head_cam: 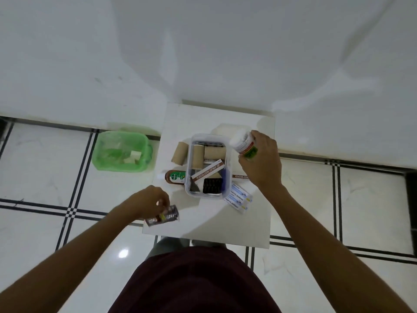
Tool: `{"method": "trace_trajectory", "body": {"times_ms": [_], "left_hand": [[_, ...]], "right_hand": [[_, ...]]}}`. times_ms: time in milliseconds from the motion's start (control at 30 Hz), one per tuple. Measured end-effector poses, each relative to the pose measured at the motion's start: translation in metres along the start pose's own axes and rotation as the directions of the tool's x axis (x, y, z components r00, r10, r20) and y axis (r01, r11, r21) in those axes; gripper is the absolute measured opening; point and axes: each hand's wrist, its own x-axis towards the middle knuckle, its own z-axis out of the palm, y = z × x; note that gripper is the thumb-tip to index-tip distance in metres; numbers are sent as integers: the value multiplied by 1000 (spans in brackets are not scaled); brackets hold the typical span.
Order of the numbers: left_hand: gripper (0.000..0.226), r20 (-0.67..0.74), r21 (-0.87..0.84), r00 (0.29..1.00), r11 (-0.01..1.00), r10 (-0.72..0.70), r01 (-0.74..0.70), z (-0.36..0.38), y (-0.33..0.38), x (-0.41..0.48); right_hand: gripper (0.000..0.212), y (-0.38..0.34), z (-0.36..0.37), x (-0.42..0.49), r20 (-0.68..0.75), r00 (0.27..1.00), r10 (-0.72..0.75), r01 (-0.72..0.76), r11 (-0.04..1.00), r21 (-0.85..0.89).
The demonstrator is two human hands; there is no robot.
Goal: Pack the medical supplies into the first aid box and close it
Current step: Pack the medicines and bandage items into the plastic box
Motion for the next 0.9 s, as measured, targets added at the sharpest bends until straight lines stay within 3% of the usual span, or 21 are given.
{"method": "trace_trajectory", "body": {"times_ms": [133, 267, 400, 533, 667, 767, 900], "left_hand": [[17, -13, -34, 997, 996, 79, -80, -55, 14, -10], [17, -187, -145, 963, 964, 194, -223, -87, 53, 4], [20, -204, -111, 949, 958, 239, -265, -75, 91, 42], [20, -150, -34, 959, 968, 242, -249, -55, 102, 69], [35, -198, 104, 954, 972, 227, -210, -37, 97, 68], [44, -414, 114, 875, 968, 250, -222, -17, 90, 60], [25, -538, 175, 774, 943, 333, -284, -3, 80, 47]], "right_hand": [[62, -16, 4, 5, 12, 999, -48, 47, 998, 49], [61, -32, 8, 10, 24, 992, -127, 122, 983, 140], [60, -45, 9, 21, 190, 967, -169, 136, 975, 174], [58, -46, 15, 34, 368, 908, -199, 193, 980, 56], [57, -43, 27, 40, 500, 832, -242, 306, 951, -50], [54, -38, 40, 36, 475, 826, -304, 382, 921, -75], [42, -31, 54, 24, 360, 858, -367, 425, 901, -93]]}}
